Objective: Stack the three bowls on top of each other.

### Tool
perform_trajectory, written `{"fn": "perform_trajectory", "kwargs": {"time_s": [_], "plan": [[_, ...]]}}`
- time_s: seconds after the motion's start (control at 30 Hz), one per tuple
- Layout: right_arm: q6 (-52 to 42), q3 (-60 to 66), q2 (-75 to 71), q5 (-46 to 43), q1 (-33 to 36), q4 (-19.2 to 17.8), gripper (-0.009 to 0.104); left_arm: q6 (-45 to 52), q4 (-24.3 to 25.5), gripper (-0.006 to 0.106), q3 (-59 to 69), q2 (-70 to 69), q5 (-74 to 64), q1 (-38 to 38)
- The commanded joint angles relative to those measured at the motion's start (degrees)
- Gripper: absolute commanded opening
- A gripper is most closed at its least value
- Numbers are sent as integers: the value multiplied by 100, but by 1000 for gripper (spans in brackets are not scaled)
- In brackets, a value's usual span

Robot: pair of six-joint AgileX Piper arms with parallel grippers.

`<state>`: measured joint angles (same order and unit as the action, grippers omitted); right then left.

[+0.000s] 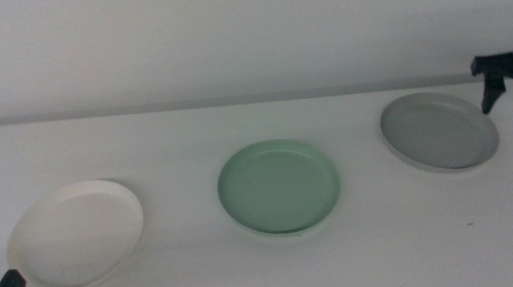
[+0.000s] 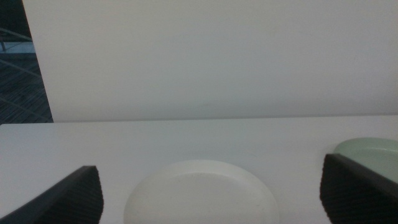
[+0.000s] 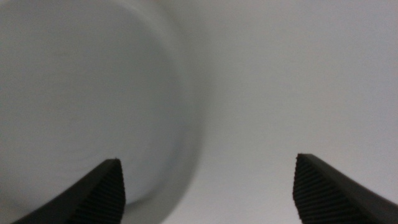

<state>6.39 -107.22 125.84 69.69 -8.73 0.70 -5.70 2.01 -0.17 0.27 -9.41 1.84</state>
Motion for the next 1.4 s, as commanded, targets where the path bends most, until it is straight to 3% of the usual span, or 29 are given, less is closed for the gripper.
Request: {"fn": "perform_trajectory", "kwargs": {"time_s": [0.0, 0.23, 0.43, 0.5, 0.63, 1.0, 1.17, 1.37], "plan": [[-39, -4, 155, 271, -138, -2, 71, -17, -40, 94, 230, -235, 87, -7], [-28, -4, 598, -470, -85, 243, 65, -17, -40, 94, 230, -235, 87, -7], [4, -4, 884, -775, -38, 244, 57, -17, -40, 94, 230, -235, 87, -7], [4, -4, 923, -783, -38, 231, 43, -17, -40, 94, 230, -235, 87, -7], [4, -4, 898, -768, -38, 231, -3, -17, -40, 94, 230, -235, 87, -7], [-127, -4, -614, -241, 545, 427, -2, -17, -40, 94, 230, -235, 87, -7], [-279, -4, -684, -109, 1342, 878, -2, -17, -40, 94, 230, -235, 87, -7], [-254, -4, -329, -527, 2413, 952, -2, -17, -40, 94, 230, -235, 87, -7]]}}
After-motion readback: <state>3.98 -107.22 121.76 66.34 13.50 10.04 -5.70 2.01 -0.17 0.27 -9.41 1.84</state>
